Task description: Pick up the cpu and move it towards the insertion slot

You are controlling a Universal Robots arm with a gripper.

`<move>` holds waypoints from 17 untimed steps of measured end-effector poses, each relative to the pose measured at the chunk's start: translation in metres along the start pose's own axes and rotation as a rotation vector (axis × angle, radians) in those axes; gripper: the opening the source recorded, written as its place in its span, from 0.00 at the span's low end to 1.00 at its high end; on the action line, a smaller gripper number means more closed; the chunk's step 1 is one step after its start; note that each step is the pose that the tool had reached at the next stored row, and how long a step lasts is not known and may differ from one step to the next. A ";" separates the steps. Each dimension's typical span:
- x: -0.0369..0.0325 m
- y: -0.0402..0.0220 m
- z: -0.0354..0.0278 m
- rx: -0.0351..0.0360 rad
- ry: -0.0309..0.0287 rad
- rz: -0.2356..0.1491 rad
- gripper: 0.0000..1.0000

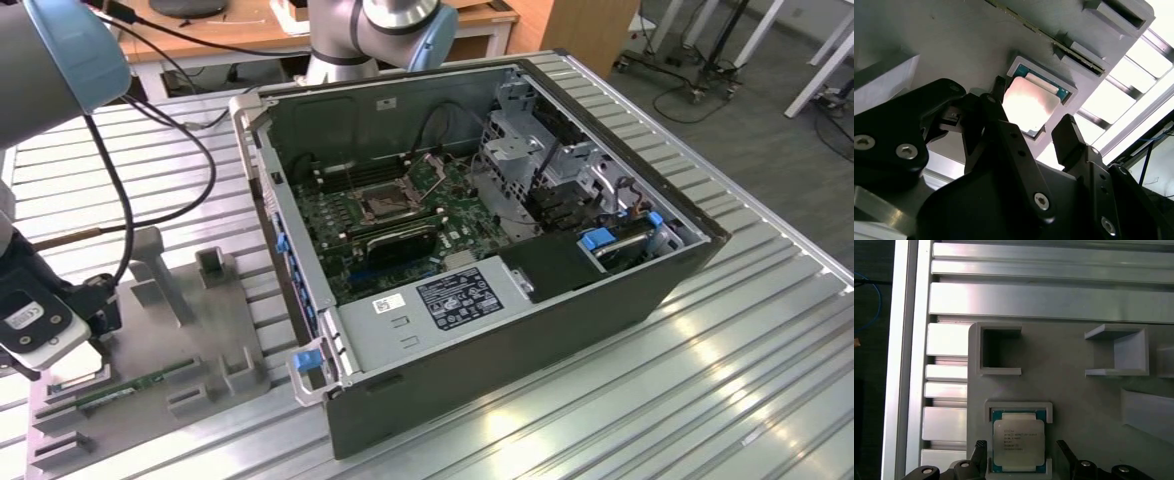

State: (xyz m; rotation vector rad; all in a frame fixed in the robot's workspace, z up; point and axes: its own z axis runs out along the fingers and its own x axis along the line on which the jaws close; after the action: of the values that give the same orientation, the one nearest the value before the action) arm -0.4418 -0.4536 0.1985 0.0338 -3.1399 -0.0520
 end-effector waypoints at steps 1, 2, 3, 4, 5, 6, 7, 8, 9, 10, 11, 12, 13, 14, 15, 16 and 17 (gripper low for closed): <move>0.0000 0.0000 0.0003 -0.0001 -0.0001 0.000 0.65; 0.0000 0.0000 0.0008 -0.0002 -0.0004 0.000 0.65; 0.0000 0.0000 0.0015 -0.0003 -0.0005 0.000 0.65; 0.0000 0.0000 0.0020 -0.0001 -0.0002 0.000 0.65; 0.0000 -0.0001 0.0028 -0.0001 -0.0002 0.000 0.65; 0.0000 -0.0001 0.0036 0.0000 -0.0001 0.000 0.65; 0.0000 -0.0001 0.0045 0.0000 -0.0001 0.000 0.65; 0.0000 -0.0002 0.0054 -0.0001 -0.0001 0.000 0.65; 0.0000 -0.0002 0.0058 -0.0001 -0.0001 0.000 0.65; 0.0000 -0.0002 0.0057 0.0001 0.0000 0.000 0.65; 0.0000 -0.0002 0.0057 0.0001 0.0001 0.000 0.65; 0.0000 -0.0002 0.0060 0.0000 -0.0001 0.000 0.65; 0.0000 -0.0002 0.0062 0.0000 -0.0001 0.000 0.65; 0.0000 -0.0002 0.0062 0.0000 -0.0001 0.000 0.65; 0.0000 -0.0002 0.0062 0.0000 -0.0001 0.000 0.65; 0.0000 -0.0002 0.0064 -0.0001 -0.0001 0.000 0.65; 0.0000 -0.0002 0.0068 -0.0002 -0.0003 0.000 0.65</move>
State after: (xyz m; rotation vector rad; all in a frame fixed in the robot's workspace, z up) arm -0.4418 -0.4536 0.1917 0.0337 -3.1402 -0.0523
